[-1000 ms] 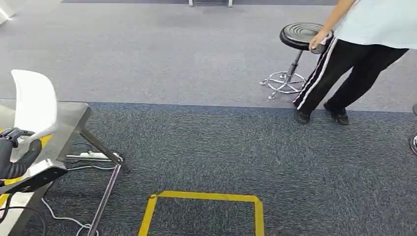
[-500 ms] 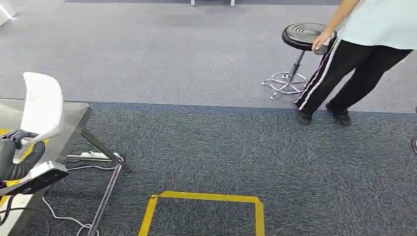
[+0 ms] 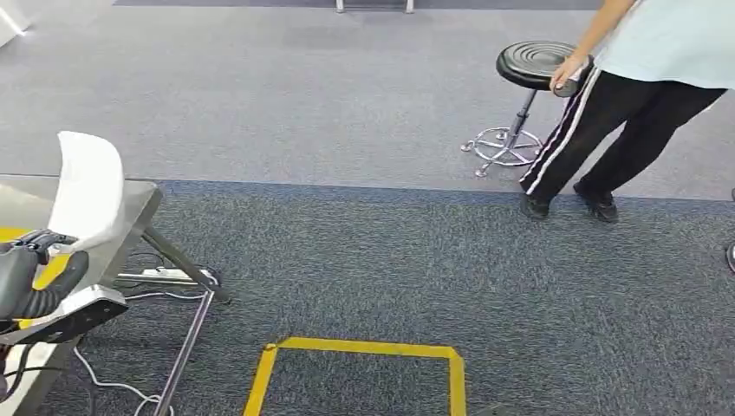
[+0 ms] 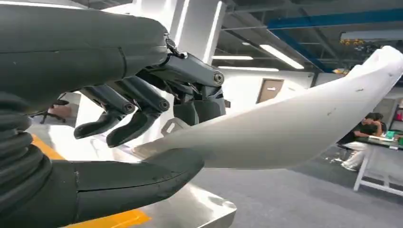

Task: Take the parts from the cabinet and place them on the table.

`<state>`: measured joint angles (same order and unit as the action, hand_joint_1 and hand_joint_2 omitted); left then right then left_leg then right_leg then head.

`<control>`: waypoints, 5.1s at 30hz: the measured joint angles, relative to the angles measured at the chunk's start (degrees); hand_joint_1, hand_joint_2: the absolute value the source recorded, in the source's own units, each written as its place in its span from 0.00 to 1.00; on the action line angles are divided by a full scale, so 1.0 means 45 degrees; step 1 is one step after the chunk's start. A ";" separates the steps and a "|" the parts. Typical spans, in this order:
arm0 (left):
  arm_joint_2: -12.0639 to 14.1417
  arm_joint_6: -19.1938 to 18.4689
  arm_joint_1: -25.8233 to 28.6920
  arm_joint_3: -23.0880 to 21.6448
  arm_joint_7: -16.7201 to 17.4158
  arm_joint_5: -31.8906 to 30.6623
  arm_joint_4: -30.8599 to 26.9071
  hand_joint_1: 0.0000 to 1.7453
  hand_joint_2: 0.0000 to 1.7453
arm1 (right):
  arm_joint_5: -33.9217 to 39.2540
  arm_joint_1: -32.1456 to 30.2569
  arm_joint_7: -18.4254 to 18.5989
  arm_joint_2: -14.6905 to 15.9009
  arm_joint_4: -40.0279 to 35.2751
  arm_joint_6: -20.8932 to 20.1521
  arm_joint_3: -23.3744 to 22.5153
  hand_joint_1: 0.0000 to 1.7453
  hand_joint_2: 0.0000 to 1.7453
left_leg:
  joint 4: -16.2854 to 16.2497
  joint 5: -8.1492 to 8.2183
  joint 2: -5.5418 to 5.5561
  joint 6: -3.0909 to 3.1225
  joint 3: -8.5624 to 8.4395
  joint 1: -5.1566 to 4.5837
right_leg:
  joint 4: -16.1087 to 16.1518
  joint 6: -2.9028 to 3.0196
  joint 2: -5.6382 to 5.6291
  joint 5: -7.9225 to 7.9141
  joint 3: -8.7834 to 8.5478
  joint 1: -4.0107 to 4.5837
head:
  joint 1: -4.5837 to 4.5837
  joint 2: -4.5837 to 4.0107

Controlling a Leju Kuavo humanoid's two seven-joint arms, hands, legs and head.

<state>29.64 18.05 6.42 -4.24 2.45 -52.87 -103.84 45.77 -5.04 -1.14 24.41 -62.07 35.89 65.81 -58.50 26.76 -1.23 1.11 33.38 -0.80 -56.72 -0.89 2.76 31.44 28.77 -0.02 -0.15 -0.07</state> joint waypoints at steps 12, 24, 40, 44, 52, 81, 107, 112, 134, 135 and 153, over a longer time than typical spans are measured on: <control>-0.0063 -0.0029 -0.0321 -0.0355 0.0048 0.0063 0.0010 1.00 1.00 | 0.0029 -0.0018 0.0000 0.0117 -0.0107 0.0121 -0.0048 0.00 0.00 | -0.0001 0.0002 0.0000 0.0002 0.0001 -0.0001 | 0.0000 0.0000 0.0000 0.0000 -0.0002 0.0000 | 0.0000 0.0000; -0.0063 -0.0005 -0.0346 -0.0510 0.0267 0.0155 0.0010 1.00 1.00 | 0.0005 -0.0007 0.0034 0.0175 -0.0122 0.0126 -0.0053 0.00 0.00 | -0.0088 0.0082 0.0021 0.0173 0.0045 -0.0073 | 0.0068 -0.0133 0.0043 -0.0029 -0.0159 -0.0042 | 0.0000 0.0000; -0.0175 -0.0010 -0.0387 -0.0520 0.0471 0.0160 0.0068 1.00 1.00 | -0.0015 -0.0289 0.0083 0.0219 -0.0311 0.0257 -0.0233 0.00 0.00 | 0.0176 0.0562 0.0426 -0.0129 -0.0679 0.0128 | -0.0405 -0.0169 -0.0739 -0.0635 0.0959 -0.0223 | -0.0068 0.0000; -0.0170 -0.0005 -0.0389 -0.0505 0.0481 0.0160 0.0073 1.00 1.00 | -0.0029 -0.0307 0.0078 0.0233 -0.0364 0.0277 -0.0257 0.00 0.00 | -0.1677 0.1397 0.0360 -0.0354 0.0104 0.0196 | -0.0379 0.0183 -0.0706 -0.0396 0.0591 -0.0228 | -0.0029 0.0000; -0.0175 -0.0087 -0.0313 -0.0481 0.0471 0.0685 0.0102 1.00 1.00 | -0.0010 -0.0327 0.0121 0.0238 -0.0418 0.0316 -0.0252 0.00 0.00 | -0.1073 -0.0697 0.0348 0.0098 0.0940 0.0029 | -0.0328 0.0178 -0.0719 0.0407 -0.0304 -0.0049 | -0.0063 0.0000; -0.0204 -0.0180 -0.0078 -0.0155 0.0500 0.0942 0.0107 1.00 1.00 | 0.0330 -0.0285 0.0073 0.0291 -0.0529 0.0077 -0.0243 0.00 0.00 | 0.0043 -0.0359 0.0403 0.0161 0.0359 -0.0090 | 0.0423 -0.0105 -0.0576 0.0373 -0.0734 -0.0107 | -0.0068 0.0000; -0.0136 -0.0544 0.0792 0.0821 0.0340 0.0981 0.0044 1.00 1.00 | 0.0189 -0.0173 0.0238 0.0287 -0.0500 -0.0350 -0.0262 0.00 0.00 | 0.0234 -0.0219 0.0817 0.0539 0.0076 -0.0061 | -0.3944 -0.0323 -0.0597 0.2059 0.1818 -0.0130 | -0.0126 0.0000; -0.0170 -0.0549 0.0829 0.0821 0.0374 0.0952 0.0039 1.00 1.00 | 0.0189 -0.0233 0.0252 0.0287 -0.0500 -0.0340 -0.0262 0.00 0.00 | 0.0069 -0.0042 0.1493 0.0255 -0.0061 -0.0071 | -0.0303 -0.0266 -0.1841 -0.0282 0.0515 -0.0259 | -0.0130 0.0000; -0.0131 -0.0617 0.0791 0.0913 0.0418 0.1039 -0.0034 1.00 1.00 | -0.0010 0.0016 0.0340 0.0238 -0.0471 -0.0442 -0.0277 0.00 0.00 | 0.0077 -0.0204 -0.0054 0.0304 0.0247 0.0037 | -0.1086 -0.0274 -0.0265 0.0976 0.0120 -0.0119 | -0.0073 0.0000; -0.0160 -0.0617 0.0749 0.0913 0.0418 0.1039 -0.0034 1.00 1.00 | -0.0010 0.0034 0.0345 0.0233 -0.0452 -0.0452 -0.0282 0.00 0.00 | 0.0076 -0.0196 0.0130 0.0330 0.0248 0.0039 | -0.2170 -0.0290 -0.0466 0.1426 0.0705 -0.0128 | -0.0083 0.0000; -0.0068 -0.0418 0.1491 0.1375 0.0369 0.1093 -0.0136 1.00 1.00 | -0.0427 0.0063 0.0112 0.0010 0.0165 -0.0845 -0.0204 0.00 0.00 | -0.3959 0.1714 0.0400 -0.0495 0.2026 0.0238 | -0.0175 0.0235 -0.0173 -0.0323 0.0410 -0.0209 | 0.0063 0.0000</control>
<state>29.33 16.17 13.13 1.95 4.11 -47.95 -104.45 43.85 -4.76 -0.63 24.46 -61.33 32.09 64.89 -76.31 34.47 0.57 -1.11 42.50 0.28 -57.51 0.17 1.99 29.99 30.62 -0.97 0.13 -0.07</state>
